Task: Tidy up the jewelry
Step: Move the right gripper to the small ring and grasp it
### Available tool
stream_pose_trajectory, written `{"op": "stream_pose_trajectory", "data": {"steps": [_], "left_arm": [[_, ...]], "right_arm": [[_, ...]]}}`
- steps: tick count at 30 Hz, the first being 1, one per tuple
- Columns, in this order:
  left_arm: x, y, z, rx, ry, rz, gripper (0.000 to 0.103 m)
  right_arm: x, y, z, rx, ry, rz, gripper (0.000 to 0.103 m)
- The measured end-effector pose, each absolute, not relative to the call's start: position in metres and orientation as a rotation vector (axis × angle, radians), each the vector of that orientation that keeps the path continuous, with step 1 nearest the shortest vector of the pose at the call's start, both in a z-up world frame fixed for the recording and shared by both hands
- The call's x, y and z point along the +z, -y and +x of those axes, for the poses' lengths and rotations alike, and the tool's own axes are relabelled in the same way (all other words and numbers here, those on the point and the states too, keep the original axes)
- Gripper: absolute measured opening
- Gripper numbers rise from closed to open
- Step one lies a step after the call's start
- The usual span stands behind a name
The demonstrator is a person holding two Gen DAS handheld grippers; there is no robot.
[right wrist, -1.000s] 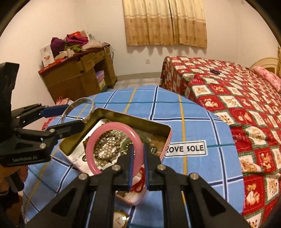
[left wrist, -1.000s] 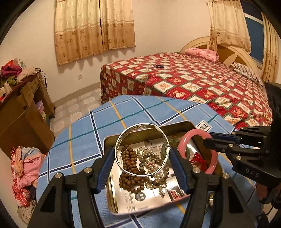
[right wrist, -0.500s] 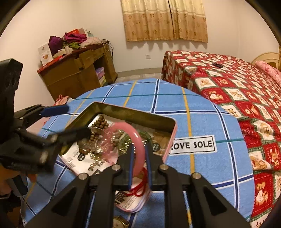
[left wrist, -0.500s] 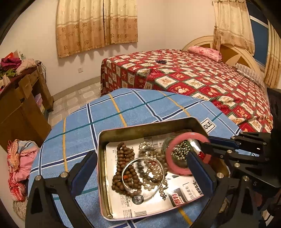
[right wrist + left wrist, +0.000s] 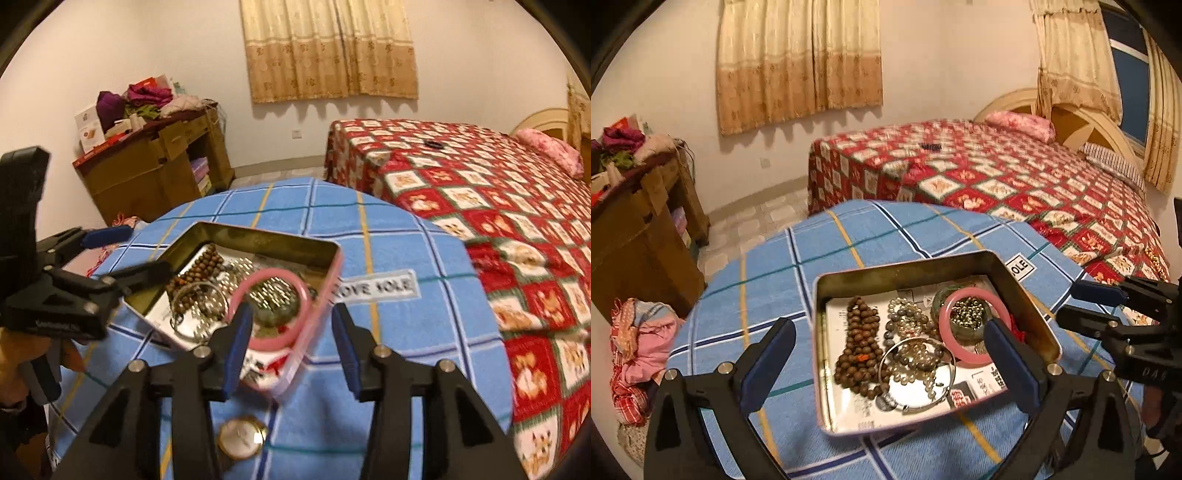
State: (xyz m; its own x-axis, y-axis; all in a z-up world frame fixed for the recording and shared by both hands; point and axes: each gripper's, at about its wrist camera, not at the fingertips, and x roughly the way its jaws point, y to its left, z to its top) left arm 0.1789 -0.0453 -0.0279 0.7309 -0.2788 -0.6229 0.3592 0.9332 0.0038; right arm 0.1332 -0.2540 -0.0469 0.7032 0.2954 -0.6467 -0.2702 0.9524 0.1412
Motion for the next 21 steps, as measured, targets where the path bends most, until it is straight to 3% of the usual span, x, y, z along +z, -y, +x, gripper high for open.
{"op": "stream_pose_trajectory", "data": {"steps": [11,21], "left_arm": [[-0.050,0.032,0.116,-0.317,-0.691,0.085,0.102],[-0.064,0.030,0.113,-0.290,-0.723,0.078,0.102]], "right_arm": [[-0.090,0.259,0.093,0.301,-0.860,0.022,0.048],[-0.102,0.213,0.088,0.331,-0.916,-0.028,0.048]]}}
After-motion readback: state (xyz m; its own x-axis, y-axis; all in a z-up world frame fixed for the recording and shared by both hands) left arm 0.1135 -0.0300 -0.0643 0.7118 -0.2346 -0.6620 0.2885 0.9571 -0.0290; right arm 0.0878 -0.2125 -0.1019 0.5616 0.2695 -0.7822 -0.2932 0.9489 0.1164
